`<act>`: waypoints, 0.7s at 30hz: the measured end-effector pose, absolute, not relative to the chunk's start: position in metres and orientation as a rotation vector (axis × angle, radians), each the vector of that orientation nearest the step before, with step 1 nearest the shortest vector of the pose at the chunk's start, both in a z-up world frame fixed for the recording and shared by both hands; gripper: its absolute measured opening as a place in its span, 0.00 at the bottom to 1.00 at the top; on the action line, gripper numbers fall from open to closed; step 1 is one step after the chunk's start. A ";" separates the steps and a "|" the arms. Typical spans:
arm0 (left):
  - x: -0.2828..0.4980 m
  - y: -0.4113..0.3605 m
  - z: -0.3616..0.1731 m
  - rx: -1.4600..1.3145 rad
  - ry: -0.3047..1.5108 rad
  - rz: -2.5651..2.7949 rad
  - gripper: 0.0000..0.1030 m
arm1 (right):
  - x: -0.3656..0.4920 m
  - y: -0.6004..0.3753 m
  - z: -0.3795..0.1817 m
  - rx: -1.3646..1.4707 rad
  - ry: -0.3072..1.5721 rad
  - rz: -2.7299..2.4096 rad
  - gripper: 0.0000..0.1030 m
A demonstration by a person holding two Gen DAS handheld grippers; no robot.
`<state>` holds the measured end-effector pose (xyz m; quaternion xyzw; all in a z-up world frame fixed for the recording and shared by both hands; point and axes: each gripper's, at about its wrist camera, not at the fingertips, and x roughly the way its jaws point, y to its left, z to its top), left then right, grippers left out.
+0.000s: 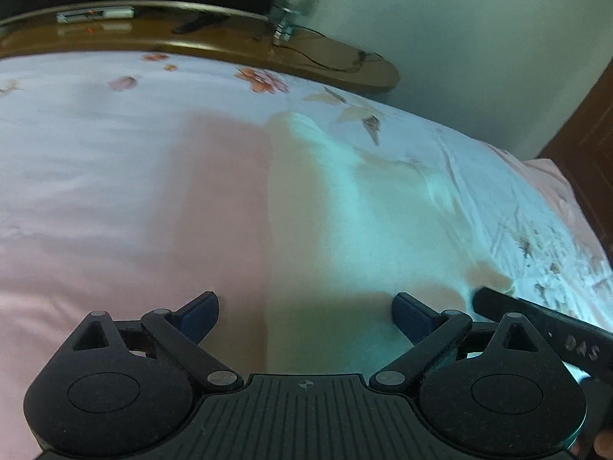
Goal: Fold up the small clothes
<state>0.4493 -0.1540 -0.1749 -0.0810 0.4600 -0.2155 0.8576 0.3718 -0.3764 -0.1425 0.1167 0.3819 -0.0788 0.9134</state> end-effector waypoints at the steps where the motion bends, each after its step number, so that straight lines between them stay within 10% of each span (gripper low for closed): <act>1: 0.451 -0.156 -0.178 -0.171 0.970 -0.457 0.94 | 0.375 -0.378 -0.144 0.251 0.790 -0.160 0.75; 21: 0.458 -0.178 -0.181 -0.173 0.941 -0.503 0.85 | 0.400 -0.395 -0.169 0.394 0.839 -0.056 0.69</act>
